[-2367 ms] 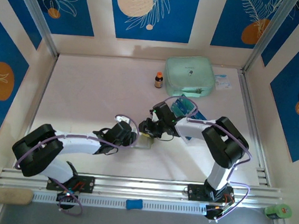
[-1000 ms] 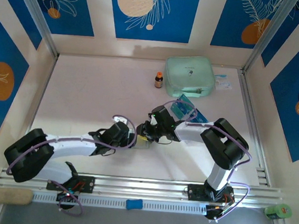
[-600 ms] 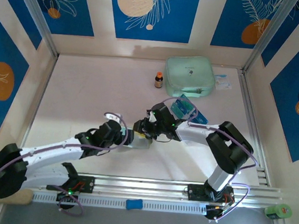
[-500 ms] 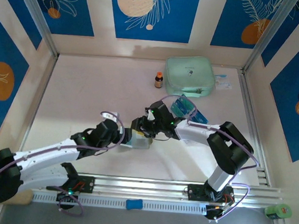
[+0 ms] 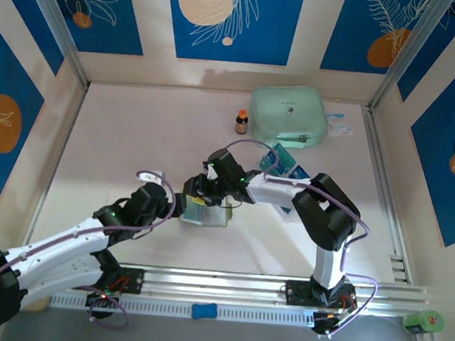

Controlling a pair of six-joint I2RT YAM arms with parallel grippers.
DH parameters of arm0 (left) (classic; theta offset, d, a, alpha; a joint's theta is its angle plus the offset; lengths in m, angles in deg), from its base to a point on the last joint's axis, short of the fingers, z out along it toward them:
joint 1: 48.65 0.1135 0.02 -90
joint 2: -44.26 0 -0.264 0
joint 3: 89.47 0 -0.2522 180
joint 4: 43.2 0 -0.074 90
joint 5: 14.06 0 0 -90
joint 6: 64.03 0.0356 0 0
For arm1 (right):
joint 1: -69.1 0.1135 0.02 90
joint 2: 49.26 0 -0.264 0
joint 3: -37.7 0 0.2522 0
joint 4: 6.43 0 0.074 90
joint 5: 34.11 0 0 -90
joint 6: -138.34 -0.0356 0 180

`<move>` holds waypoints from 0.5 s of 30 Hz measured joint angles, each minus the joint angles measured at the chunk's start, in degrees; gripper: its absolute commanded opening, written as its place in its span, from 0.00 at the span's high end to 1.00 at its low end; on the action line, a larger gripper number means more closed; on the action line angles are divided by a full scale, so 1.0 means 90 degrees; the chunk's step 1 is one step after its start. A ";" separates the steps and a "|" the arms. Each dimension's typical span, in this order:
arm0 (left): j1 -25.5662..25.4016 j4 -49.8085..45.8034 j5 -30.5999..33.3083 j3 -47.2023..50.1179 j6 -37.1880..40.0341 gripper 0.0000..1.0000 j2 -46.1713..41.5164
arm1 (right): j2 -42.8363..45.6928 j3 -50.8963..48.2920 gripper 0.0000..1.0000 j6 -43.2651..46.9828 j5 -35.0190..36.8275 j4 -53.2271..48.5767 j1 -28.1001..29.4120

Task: Put the credit cards into the card holder

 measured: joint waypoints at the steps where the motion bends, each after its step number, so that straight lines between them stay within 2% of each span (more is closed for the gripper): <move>1: 0.0012 -0.0002 0.0002 0.0012 -0.0002 0.00 -0.0015 | -0.0080 0.0044 0.51 -0.0002 -0.0034 0.0015 0.0000; 15: 0.0129 0.0112 -0.0005 0.0032 -0.0095 0.00 -0.0080 | -0.0423 0.0075 0.52 -0.0250 -0.0350 0.0304 -0.0027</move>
